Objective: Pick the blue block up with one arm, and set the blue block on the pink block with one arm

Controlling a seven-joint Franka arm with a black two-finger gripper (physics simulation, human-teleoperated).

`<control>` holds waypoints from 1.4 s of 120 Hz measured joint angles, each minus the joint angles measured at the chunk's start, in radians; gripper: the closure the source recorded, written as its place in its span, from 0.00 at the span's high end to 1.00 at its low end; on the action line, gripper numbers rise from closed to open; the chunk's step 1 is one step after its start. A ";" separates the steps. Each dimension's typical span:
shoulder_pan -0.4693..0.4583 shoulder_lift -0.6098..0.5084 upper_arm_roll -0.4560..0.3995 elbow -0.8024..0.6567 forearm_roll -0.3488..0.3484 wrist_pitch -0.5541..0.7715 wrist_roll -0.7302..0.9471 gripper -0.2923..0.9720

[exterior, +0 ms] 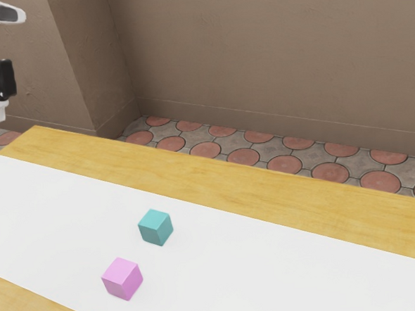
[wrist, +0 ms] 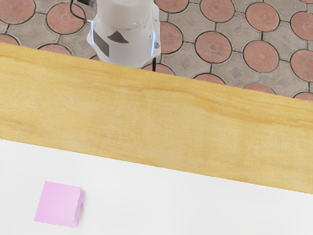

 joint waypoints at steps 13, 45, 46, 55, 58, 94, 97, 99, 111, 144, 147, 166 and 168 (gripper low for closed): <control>-0.043 0.020 0.009 -0.031 -0.004 0.229 -0.038 0.76; -0.085 -0.111 -0.019 -0.478 0.001 0.628 -0.103 0.75; -0.080 -0.117 -0.019 -0.496 0.000 0.642 -0.104 0.75; -0.052 -0.147 -0.007 -0.621 0.006 0.761 -0.113 0.75; -0.049 -0.146 0.009 -0.669 0.016 0.814 -0.114 0.75; -0.062 -0.028 0.088 -0.762 0.024 1.168 -0.108 0.75; -0.068 0.017 0.087 -0.739 0.014 1.185 -0.108 0.75; -0.072 0.047 0.087 -0.723 0.005 1.194 -0.108 0.75; -0.079 0.147 0.090 -0.690 -0.036 1.247 -0.107 0.75; -0.143 0.221 0.093 -0.702 -0.066 1.383 0.005 0.75; -0.146 0.233 0.093 -0.703 -0.070 1.395 0.016 0.75; -0.161 0.297 0.091 -0.708 -0.093 1.460 0.064 0.75; -0.162 0.300 0.091 -0.708 -0.095 1.467 0.069 0.75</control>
